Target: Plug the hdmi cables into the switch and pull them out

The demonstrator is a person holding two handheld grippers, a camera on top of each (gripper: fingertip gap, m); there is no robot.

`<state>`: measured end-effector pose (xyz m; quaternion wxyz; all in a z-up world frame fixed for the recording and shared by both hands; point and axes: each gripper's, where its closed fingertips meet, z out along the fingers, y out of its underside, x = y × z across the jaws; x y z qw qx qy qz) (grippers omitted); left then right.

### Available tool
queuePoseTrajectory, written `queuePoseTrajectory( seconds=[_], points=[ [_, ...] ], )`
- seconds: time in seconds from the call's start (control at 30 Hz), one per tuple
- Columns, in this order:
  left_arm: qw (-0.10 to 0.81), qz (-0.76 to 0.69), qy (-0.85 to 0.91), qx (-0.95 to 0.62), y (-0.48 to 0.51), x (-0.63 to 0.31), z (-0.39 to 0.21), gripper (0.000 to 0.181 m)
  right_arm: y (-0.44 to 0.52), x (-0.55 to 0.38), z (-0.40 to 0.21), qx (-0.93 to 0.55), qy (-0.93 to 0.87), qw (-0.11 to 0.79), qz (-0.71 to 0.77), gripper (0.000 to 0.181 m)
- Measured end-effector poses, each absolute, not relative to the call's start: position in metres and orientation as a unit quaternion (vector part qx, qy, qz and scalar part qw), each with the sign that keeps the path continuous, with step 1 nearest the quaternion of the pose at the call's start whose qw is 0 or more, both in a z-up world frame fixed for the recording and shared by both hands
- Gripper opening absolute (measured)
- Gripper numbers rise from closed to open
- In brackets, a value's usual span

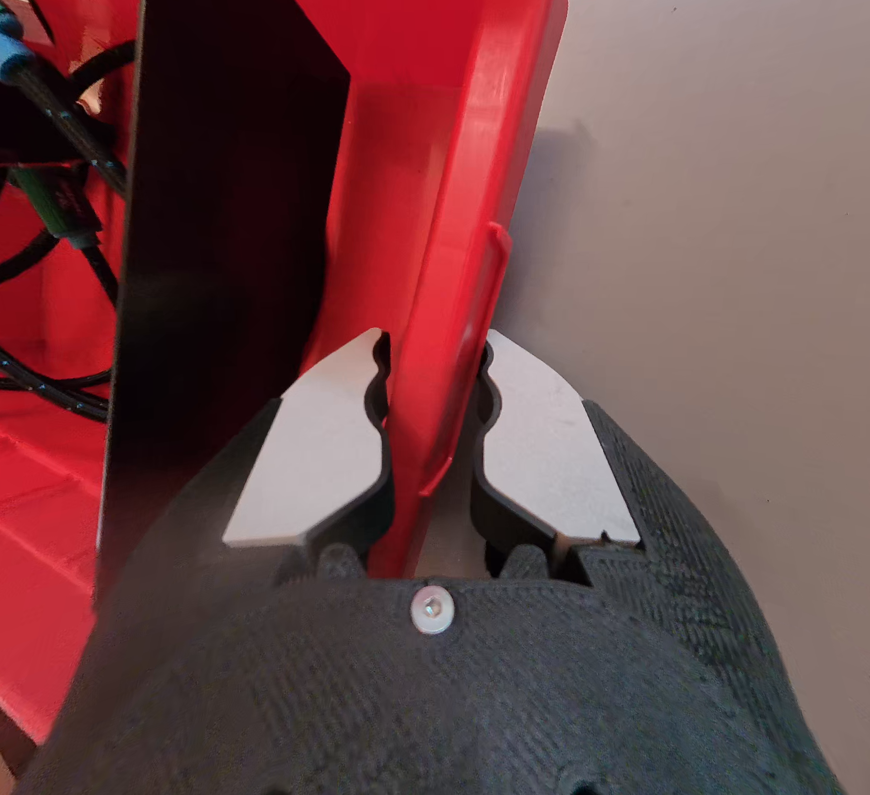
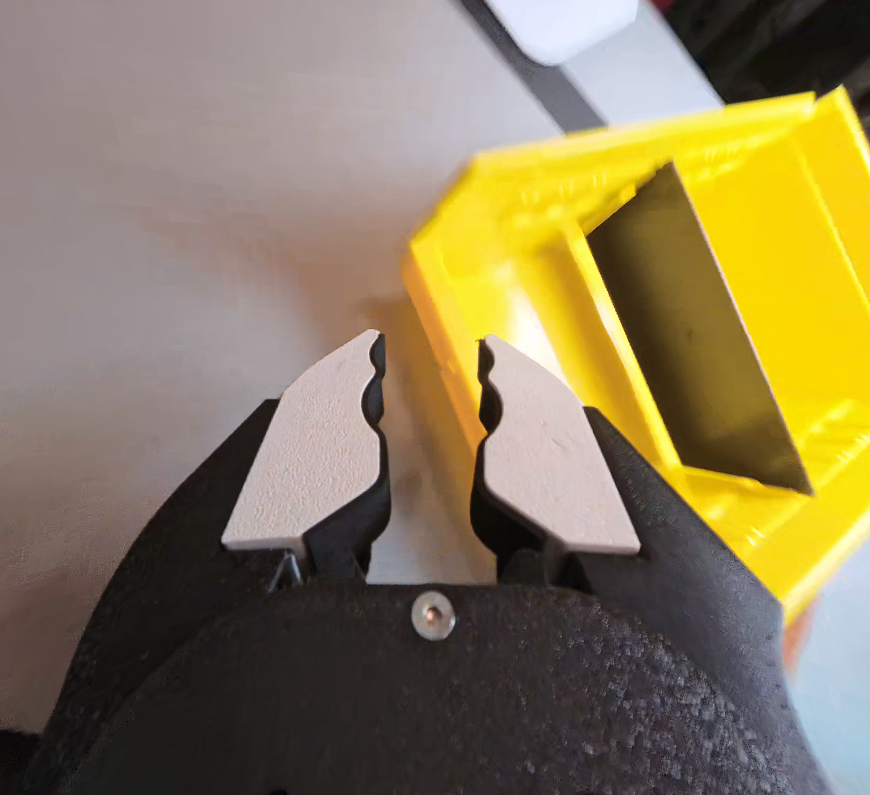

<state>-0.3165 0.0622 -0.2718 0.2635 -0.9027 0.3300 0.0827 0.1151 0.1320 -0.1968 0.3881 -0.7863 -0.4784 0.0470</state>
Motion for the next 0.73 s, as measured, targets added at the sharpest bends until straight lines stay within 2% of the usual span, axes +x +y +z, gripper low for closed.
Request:
queuePoseTrajectory(
  seconds=[0.03, 0.17, 0.37, 0.6, 0.73],
  points=[
    [0.268, 0.088, 0.329, -0.901, 0.062, -0.317, -0.271, 0.038, 0.126, 0.099, -0.184, -0.777, -0.464, 0.417, 0.086, 0.037],
    [0.308, 0.080, 0.302, -0.899, 0.060, -0.317, -0.262, 0.053, 0.111, 0.053, -0.153, -0.738, -0.402, 0.508, 0.191, 0.038],
    [0.420, 0.006, 0.249, -0.873, 0.051, -0.309, -0.215, 0.044, 0.119, 0.023, -0.161, -0.700, -0.313, 0.594, 0.244, 0.040],
    [0.504, -0.023, 0.212, -0.837, 0.055, -0.311, -0.153, 0.044, 0.108, 0.009, -0.187, -0.676, -0.349, 0.604, 0.236, 0.041],
    [0.496, 0.003, 0.185, -0.848, 0.082, -0.330, -0.132, 0.044, 0.101, 0.002, -0.188, -0.670, -0.366, 0.602, 0.234, 0.041]
  ],
)
